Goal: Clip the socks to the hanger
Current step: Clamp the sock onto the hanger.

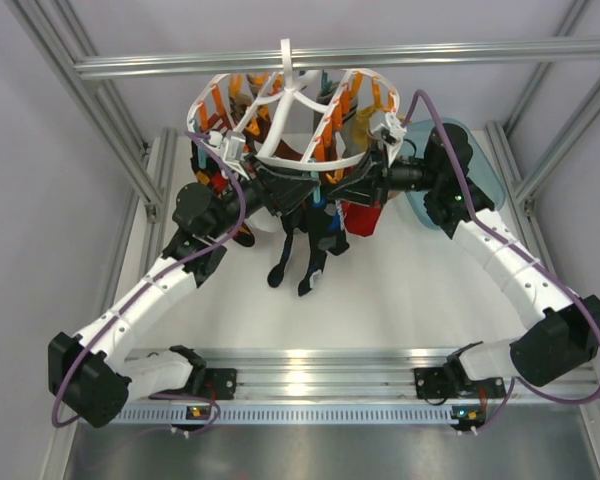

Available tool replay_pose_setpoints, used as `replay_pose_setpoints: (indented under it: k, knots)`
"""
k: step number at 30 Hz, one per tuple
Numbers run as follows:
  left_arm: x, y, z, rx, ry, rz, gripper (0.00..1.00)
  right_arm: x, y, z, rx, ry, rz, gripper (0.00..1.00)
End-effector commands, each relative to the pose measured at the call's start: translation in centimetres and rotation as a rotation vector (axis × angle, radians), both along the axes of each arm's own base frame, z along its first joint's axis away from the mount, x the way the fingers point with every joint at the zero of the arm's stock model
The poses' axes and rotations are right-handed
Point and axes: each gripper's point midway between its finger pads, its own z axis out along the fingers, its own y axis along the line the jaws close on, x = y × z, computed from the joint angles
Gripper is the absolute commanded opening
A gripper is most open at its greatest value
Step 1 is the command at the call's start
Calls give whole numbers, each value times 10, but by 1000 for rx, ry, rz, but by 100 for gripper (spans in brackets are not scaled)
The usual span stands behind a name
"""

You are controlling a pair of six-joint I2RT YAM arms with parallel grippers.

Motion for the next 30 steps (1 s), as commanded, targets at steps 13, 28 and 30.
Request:
replay_pose_setpoints:
  k: [13,28,30]
  knots:
    - [-6,18,47,-56,-60,77,98,23,-5,8,20,-31,-108,0]
    - [-18,34,14,80,5,126,98,23,-7,3,6,-23,-119,0]
    - [-22,36,5,116,37,119,98,22,-8,2,-1,-18,-122,0]
